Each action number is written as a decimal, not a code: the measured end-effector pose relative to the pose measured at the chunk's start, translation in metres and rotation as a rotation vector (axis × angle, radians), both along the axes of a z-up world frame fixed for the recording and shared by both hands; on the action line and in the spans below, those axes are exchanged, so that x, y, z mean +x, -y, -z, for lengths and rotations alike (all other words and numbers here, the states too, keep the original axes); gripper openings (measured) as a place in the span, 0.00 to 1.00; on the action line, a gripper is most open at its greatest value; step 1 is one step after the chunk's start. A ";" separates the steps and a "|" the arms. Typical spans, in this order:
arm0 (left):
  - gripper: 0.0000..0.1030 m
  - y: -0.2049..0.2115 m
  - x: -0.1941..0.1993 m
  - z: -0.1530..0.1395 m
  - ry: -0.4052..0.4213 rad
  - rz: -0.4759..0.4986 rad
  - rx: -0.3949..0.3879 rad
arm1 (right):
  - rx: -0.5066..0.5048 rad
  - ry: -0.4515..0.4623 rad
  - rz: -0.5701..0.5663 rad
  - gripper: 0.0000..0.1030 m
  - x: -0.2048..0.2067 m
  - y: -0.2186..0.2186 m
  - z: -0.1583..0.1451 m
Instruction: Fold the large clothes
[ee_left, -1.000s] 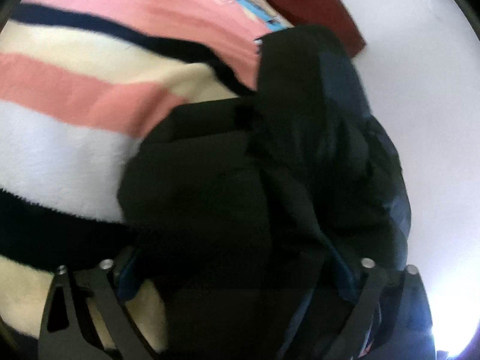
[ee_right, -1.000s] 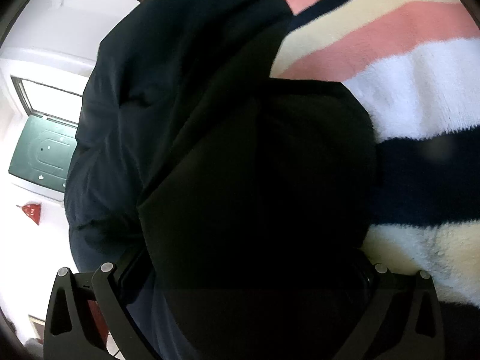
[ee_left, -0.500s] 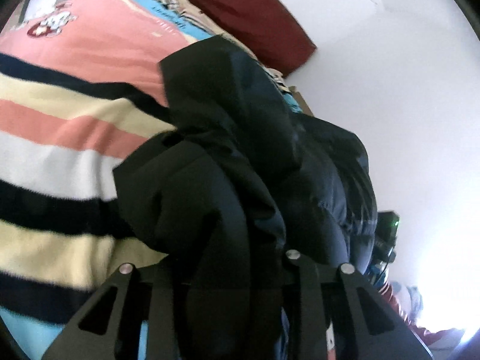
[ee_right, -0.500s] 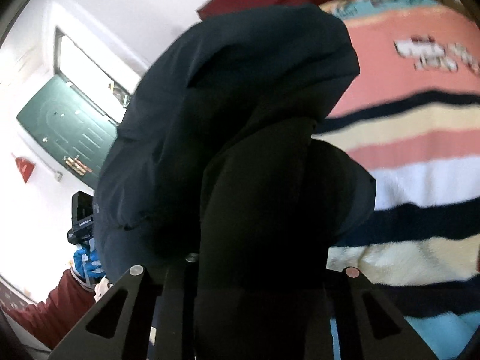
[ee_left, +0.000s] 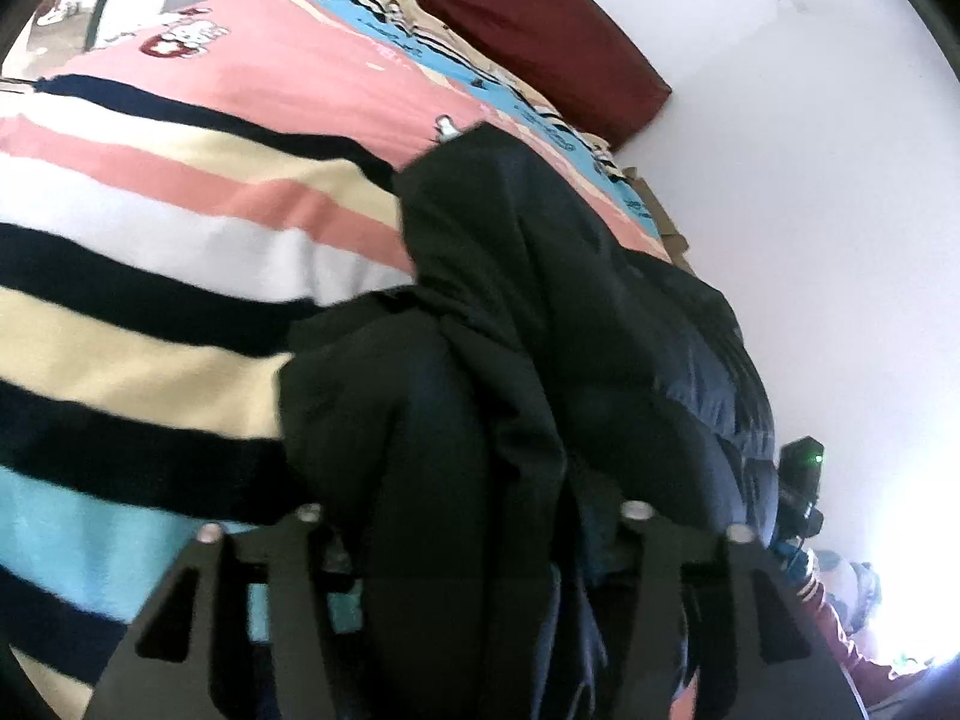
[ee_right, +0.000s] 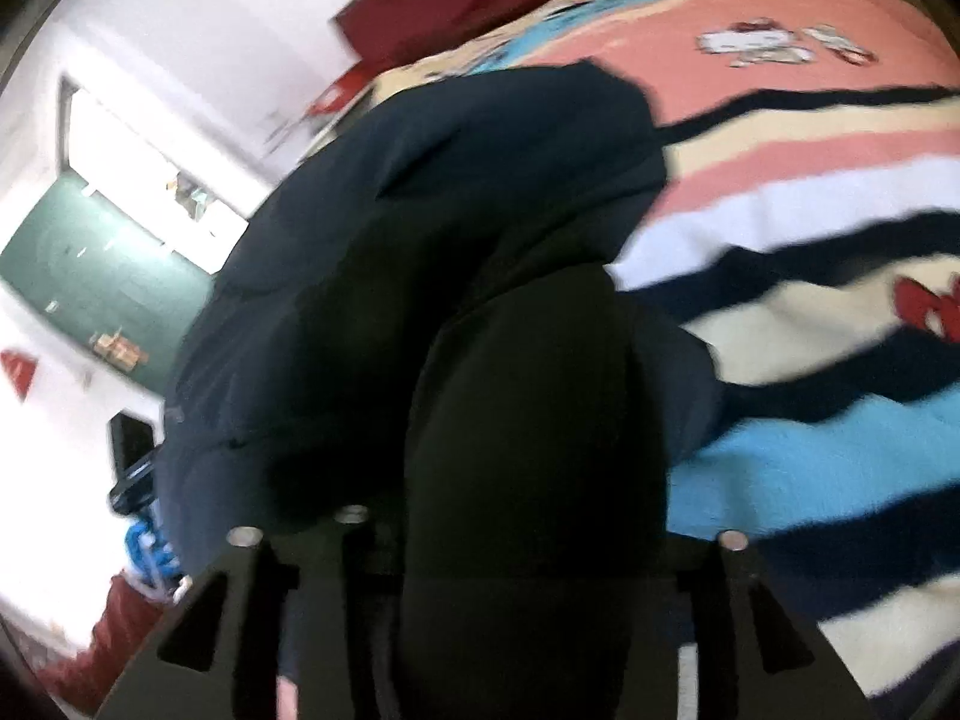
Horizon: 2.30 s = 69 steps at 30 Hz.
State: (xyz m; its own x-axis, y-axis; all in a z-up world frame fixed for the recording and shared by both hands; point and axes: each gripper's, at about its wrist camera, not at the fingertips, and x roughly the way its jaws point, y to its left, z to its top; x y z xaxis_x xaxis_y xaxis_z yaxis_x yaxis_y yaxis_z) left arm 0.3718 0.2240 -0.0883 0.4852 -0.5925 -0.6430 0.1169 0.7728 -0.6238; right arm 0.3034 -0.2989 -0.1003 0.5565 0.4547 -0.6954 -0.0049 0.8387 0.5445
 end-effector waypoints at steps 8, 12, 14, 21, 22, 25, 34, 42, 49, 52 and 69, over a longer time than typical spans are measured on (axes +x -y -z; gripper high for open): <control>0.65 -0.052 -0.055 -0.056 0.089 -0.135 0.096 | -0.095 0.051 0.057 0.98 -0.026 0.015 -0.030; 0.65 -0.034 -0.068 -0.085 0.146 -0.116 0.154 | -0.136 0.093 0.105 0.98 -0.030 0.032 -0.062; 0.65 -0.012 -0.070 -0.095 0.173 -0.086 0.162 | -0.186 0.121 0.096 0.98 -0.032 0.023 -0.076; 0.65 0.099 -0.027 -0.100 0.241 -0.025 0.151 | -0.310 0.232 0.048 0.98 -0.009 -0.057 -0.099; 0.65 0.113 -0.019 -0.098 0.246 -0.018 0.146 | -0.327 0.243 0.049 0.98 -0.008 -0.065 -0.101; 0.65 0.152 0.006 -0.093 0.258 0.000 0.196 | -0.359 0.259 0.036 0.98 0.017 -0.091 -0.096; 0.67 0.165 0.065 -0.028 0.150 -0.066 0.430 | -0.457 0.207 -0.057 0.98 0.082 -0.162 -0.052; 0.67 0.129 0.066 -0.010 0.112 -0.135 0.350 | -0.425 0.229 -0.134 0.98 0.090 -0.164 -0.052; 0.67 0.107 0.061 -0.009 0.108 -0.128 0.245 | -0.288 0.095 0.126 0.96 0.084 -0.036 -0.026; 0.67 0.092 0.054 -0.017 0.094 -0.152 0.299 | -0.281 0.058 0.170 0.96 0.068 -0.009 -0.016; 0.67 0.038 -0.071 -0.035 0.083 -0.286 0.477 | -0.336 0.067 0.152 0.96 -0.041 -0.035 -0.028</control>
State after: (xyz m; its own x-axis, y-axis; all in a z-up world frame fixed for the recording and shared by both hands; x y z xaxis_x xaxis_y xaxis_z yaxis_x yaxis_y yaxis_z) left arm 0.3010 0.1858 -0.0531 0.6443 -0.0830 -0.7603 -0.1048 0.9751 -0.1953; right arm 0.2624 -0.2640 -0.0727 0.6492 0.1162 -0.7517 0.1068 0.9645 0.2414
